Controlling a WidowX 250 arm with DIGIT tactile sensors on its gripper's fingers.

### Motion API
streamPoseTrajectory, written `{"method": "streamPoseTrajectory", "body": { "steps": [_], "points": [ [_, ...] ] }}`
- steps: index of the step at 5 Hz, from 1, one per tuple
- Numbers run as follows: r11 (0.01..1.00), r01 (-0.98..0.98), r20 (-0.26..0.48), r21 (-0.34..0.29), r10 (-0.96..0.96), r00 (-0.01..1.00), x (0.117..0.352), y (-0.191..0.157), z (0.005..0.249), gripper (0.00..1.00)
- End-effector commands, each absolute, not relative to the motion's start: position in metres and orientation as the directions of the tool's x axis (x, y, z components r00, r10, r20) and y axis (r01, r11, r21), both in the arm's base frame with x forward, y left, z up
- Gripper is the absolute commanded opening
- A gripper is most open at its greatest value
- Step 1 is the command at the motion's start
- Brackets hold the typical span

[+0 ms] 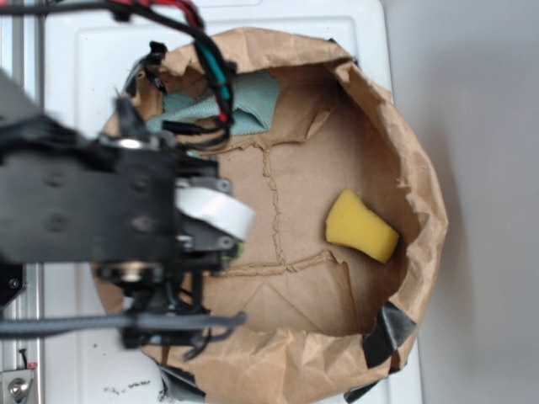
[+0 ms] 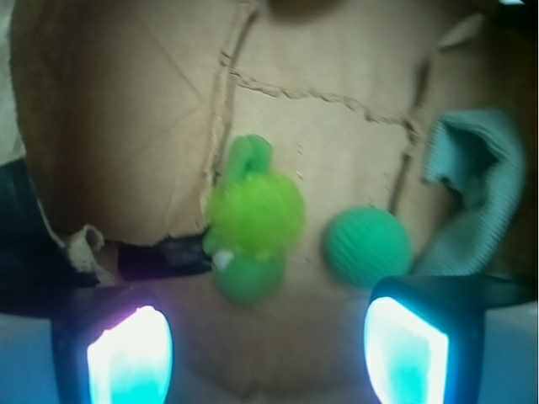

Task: Grab the green animal.

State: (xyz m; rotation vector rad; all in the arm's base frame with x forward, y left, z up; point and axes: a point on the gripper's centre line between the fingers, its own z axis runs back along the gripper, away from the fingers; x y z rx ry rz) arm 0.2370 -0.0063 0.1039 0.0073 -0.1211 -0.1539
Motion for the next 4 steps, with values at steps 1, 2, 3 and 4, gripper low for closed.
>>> {"method": "streamPoseTrajectory", "body": {
  "steps": [1,2,3,4],
  "points": [
    [0.993,0.119,0.147,-0.024,-0.114,0.983,0.253,0.0,0.111,1.0],
    [0.995,0.074,0.201,-0.059,-0.061,0.978,0.255,0.017,0.145,1.0],
    [0.996,0.044,0.225,-0.076,-0.025,0.974,0.256,0.029,0.16,1.0],
    [0.999,0.037,0.194,-0.027,-0.031,0.981,0.262,0.028,0.142,1.0]
  ]
}}
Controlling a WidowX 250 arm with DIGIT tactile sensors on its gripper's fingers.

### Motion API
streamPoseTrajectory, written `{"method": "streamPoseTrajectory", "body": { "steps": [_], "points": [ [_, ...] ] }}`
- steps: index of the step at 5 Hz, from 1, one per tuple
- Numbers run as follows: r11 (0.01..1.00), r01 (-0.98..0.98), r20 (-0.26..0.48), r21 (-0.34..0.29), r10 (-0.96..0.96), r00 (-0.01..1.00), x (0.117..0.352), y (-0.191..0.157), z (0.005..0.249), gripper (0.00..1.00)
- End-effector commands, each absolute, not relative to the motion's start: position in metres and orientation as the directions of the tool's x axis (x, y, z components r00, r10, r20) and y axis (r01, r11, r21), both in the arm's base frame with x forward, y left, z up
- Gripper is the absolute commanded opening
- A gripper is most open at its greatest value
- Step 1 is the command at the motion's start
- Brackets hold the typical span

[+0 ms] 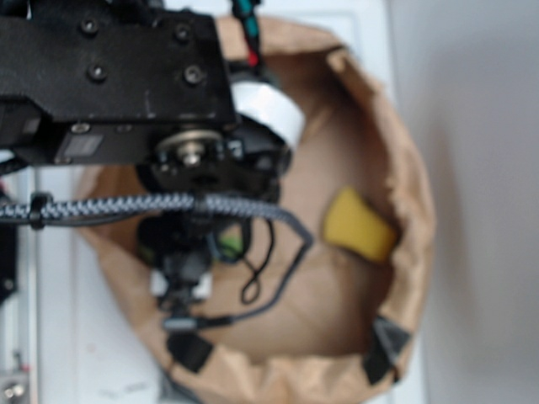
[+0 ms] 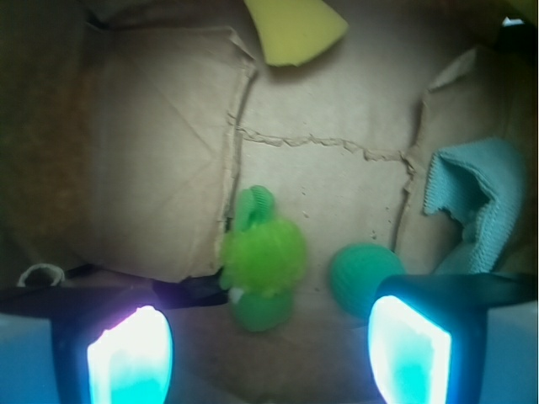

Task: Grab the green animal.

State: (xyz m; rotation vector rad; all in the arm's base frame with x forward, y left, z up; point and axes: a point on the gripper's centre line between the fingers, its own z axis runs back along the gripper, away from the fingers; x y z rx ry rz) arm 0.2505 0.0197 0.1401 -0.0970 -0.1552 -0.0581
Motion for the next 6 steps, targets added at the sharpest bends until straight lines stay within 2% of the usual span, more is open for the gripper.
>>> {"method": "streamPoseTrajectory", "body": {
  "steps": [1,3,4,5,6],
  "points": [
    [0.998,0.058,0.129,0.011,-0.059,0.99,0.269,0.021,0.115,1.0],
    [0.988,0.154,0.052,0.019,-0.155,0.987,0.263,-0.009,0.08,1.0],
    [0.983,0.183,0.029,-0.006,-0.183,0.983,0.258,-0.026,0.075,1.0],
    [0.98,0.194,0.028,-0.054,-0.193,0.981,0.254,-0.045,0.083,1.0],
    [0.98,0.198,0.018,-0.034,-0.198,0.98,0.256,-0.051,0.076,1.0]
  ]
}}
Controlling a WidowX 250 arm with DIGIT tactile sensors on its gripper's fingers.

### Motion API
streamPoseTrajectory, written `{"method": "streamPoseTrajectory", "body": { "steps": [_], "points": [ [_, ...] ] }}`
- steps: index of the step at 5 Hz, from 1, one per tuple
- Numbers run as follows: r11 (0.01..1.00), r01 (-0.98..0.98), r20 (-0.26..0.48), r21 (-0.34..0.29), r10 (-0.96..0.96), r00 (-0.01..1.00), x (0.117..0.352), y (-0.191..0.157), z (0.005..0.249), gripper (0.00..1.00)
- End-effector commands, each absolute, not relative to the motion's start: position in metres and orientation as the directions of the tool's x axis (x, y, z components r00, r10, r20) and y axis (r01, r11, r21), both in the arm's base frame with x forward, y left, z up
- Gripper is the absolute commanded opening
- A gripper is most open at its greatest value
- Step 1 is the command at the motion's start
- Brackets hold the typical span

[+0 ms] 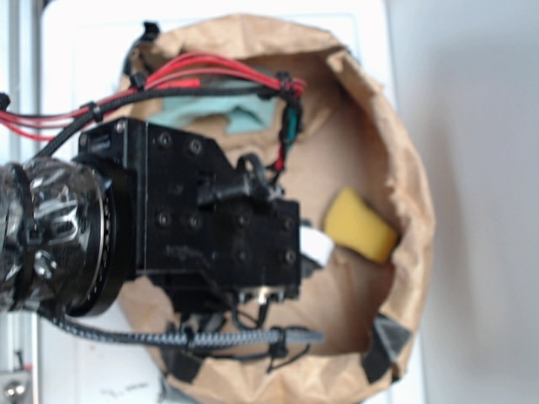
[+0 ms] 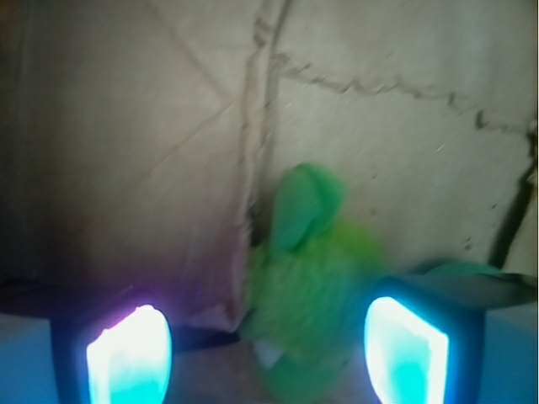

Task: Grab the green animal.

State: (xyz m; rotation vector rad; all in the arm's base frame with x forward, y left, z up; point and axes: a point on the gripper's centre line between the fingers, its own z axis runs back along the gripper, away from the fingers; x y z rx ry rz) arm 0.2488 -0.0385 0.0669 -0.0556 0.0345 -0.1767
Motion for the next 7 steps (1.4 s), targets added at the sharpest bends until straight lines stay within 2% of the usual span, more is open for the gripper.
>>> {"method": "streamPoseTrajectory", "body": {
  "steps": [1,3,4,7],
  "points": [
    [0.981,0.191,-0.031,0.015,-0.19,0.981,0.262,-0.054,0.056,1.0],
    [0.98,0.174,-0.064,0.096,-0.168,0.984,0.283,-0.044,0.039,1.0],
    [0.98,0.169,-0.059,0.105,-0.163,0.985,0.288,-0.044,0.042,0.0],
    [0.976,0.194,-0.012,0.1,-0.193,0.981,0.286,-0.043,0.065,0.0]
  ]
}}
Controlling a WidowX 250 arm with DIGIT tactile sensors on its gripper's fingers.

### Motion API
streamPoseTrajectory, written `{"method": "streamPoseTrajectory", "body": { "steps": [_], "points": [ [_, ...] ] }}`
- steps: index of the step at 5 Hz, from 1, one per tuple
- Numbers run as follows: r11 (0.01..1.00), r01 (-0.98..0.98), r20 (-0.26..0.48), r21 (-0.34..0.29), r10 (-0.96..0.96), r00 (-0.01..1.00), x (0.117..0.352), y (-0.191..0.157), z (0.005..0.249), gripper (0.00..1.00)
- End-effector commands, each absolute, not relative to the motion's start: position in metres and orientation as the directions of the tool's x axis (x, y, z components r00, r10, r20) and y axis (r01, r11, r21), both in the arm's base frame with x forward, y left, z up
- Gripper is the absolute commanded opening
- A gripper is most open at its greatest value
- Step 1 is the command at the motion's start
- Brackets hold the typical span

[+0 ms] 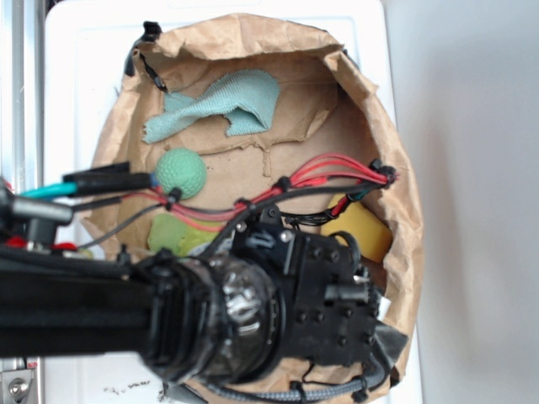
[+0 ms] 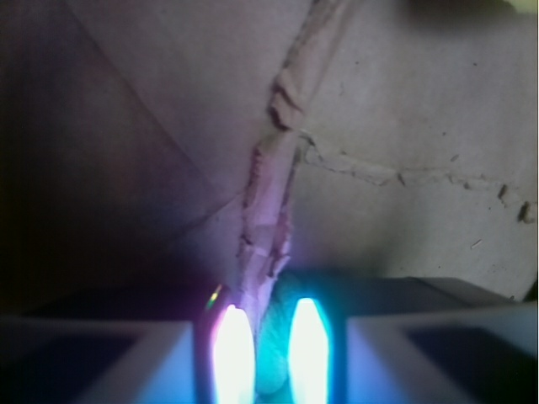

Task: Grab the green animal.

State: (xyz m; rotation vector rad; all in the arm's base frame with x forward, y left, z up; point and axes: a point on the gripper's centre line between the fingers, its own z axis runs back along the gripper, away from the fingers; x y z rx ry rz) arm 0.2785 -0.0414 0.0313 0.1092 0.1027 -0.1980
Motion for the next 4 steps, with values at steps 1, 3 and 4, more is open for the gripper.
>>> {"method": "streamPoseTrajectory", "body": {
  "steps": [1,3,4],
  "points": [
    [0.982,0.177,0.017,0.06,-0.178,0.984,0.283,-0.035,0.083,1.0],
    [0.983,0.177,0.153,-0.056,-0.167,0.974,0.265,-0.014,0.13,1.0],
    [0.977,0.208,0.211,-0.054,-0.192,0.958,0.252,0.005,0.134,1.0]
  ]
}}
